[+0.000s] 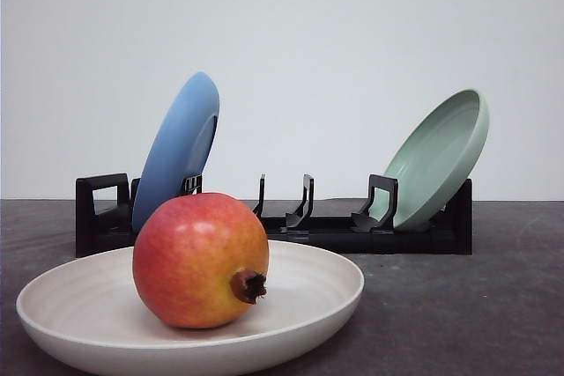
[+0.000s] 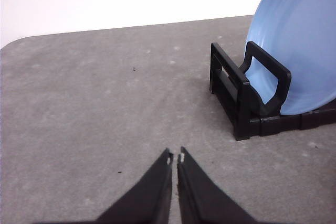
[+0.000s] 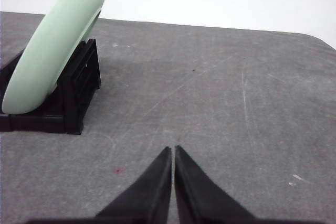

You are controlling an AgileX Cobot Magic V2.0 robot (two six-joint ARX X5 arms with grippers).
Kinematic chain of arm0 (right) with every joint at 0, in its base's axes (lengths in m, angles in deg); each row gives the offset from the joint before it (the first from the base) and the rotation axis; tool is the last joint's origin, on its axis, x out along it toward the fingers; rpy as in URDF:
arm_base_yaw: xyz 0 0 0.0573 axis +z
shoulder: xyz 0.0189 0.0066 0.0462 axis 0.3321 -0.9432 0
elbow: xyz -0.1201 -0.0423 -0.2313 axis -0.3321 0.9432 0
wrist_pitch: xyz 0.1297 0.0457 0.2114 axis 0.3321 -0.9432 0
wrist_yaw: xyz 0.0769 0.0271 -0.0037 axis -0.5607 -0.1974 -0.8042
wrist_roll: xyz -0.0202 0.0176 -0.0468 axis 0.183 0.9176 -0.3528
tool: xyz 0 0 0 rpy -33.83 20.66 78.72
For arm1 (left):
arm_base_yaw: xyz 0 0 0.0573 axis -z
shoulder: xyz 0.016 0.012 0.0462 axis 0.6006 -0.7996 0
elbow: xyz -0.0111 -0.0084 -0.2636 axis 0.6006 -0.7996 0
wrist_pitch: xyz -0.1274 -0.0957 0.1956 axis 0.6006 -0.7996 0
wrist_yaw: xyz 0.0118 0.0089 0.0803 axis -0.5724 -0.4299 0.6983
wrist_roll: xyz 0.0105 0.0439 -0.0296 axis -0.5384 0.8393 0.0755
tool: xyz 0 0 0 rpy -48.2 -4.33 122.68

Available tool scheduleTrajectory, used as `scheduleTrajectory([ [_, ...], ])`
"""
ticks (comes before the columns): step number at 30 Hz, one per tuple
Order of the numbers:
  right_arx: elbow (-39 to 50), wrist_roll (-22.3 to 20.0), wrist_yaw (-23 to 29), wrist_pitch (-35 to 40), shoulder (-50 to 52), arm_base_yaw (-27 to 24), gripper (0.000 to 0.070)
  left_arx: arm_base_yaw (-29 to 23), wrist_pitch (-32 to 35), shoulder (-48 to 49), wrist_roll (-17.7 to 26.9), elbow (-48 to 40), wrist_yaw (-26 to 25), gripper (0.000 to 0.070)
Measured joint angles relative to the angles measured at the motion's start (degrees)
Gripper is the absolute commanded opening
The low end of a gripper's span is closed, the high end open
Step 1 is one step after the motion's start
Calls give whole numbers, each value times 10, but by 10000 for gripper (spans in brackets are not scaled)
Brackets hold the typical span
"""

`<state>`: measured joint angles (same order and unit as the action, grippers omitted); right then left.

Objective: Place pomegranate in white plate

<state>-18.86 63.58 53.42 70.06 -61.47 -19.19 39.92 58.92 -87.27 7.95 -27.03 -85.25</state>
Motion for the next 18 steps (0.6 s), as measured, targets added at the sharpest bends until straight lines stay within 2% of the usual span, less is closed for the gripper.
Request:
scheduleTrajectory([
  [18, 0, 0, 0, 0, 0, 0, 3, 0, 0, 0, 0, 0, 0, 0],
])
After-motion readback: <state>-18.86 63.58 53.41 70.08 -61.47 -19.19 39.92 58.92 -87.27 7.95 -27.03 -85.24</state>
